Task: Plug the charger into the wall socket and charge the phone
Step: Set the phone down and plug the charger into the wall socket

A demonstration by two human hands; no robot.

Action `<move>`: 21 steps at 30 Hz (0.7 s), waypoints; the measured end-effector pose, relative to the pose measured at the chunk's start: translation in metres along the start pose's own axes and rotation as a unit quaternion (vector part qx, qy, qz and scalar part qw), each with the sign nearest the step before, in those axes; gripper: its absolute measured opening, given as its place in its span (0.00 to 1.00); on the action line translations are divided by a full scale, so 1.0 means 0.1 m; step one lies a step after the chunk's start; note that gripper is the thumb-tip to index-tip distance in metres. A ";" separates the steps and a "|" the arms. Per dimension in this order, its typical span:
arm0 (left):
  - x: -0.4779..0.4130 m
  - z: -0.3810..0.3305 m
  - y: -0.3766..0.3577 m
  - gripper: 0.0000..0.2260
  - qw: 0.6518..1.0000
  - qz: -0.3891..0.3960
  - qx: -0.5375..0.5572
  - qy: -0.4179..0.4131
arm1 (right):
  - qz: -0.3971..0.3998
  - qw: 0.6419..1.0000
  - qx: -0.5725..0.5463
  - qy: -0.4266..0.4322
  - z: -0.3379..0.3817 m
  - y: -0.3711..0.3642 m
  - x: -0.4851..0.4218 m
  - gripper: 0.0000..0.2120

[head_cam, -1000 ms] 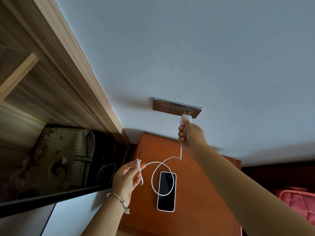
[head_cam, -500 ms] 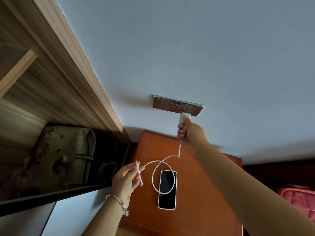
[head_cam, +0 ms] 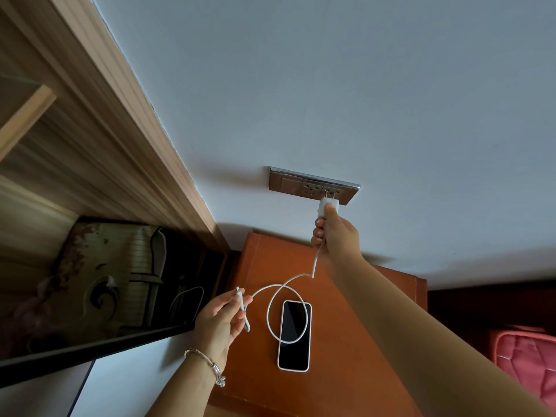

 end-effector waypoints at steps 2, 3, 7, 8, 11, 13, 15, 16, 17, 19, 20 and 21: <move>0.00 0.00 0.01 0.06 1.000 0.000 0.001 0.000 | 0.001 1.000 0.019 0.008 0.01 0.02 -0.01 0.12; 0.00 0.01 0.01 0.06 1.000 0.000 0.001 -0.001 | 0.002 0.999 0.031 0.014 0.01 0.04 -0.01 0.12; -0.03 0.02 0.00 0.06 1.000 -0.001 -0.006 -0.004 | -0.001 0.999 0.035 0.028 0.02 0.06 0.00 0.12; -0.03 0.02 0.00 0.06 1.000 0.000 -0.005 -0.002 | -0.003 0.999 0.026 0.029 0.03 0.06 0.00 0.12; -0.05 0.03 0.00 0.05 1.000 0.001 -0.002 0.002 | -0.006 0.999 0.025 0.023 0.05 0.04 0.00 0.12; -0.05 0.03 0.00 0.05 1.000 0.000 -0.001 0.005 | -0.008 0.999 0.030 0.011 0.07 0.04 0.00 0.11; -0.05 0.04 0.00 0.06 1.000 0.000 -0.002 0.007 | -0.008 1.000 0.029 -0.005 0.09 0.03 0.00 0.11; -0.05 0.04 0.00 0.06 1.000 0.001 -0.004 0.007 | -0.009 1.000 0.026 -0.015 0.10 0.03 0.01 0.12; -0.06 0.03 -0.01 0.06 1.000 0.001 -0.005 0.006 | -0.009 0.999 0.021 -0.025 0.12 0.02 0.02 0.12; -0.06 0.01 -0.02 0.05 1.000 -0.002 -0.004 0.007 | -0.005 0.999 -0.001 -0.054 0.17 -0.02 0.03 0.13; -0.07 0.00 -0.03 0.05 1.000 -0.003 -0.003 0.008 | 0.001 0.997 -0.018 -0.076 0.21 -0.05 0.03 0.13; -0.08 -0.01 -0.04 0.05 1.000 -0.003 -0.003 0.008 | 0.010 0.994 -0.039 -0.102 0.24 -0.07 0.03 0.13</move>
Point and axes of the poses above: each hand's wrist, its own x-axis away from the middle knuckle, its own y-axis out of the back of the hand, z = x × y, the point moved 3 cm from there along -x, towards the middle knuckle, and after that the axes turned 9 degrees about x, right-handed, at the moved point
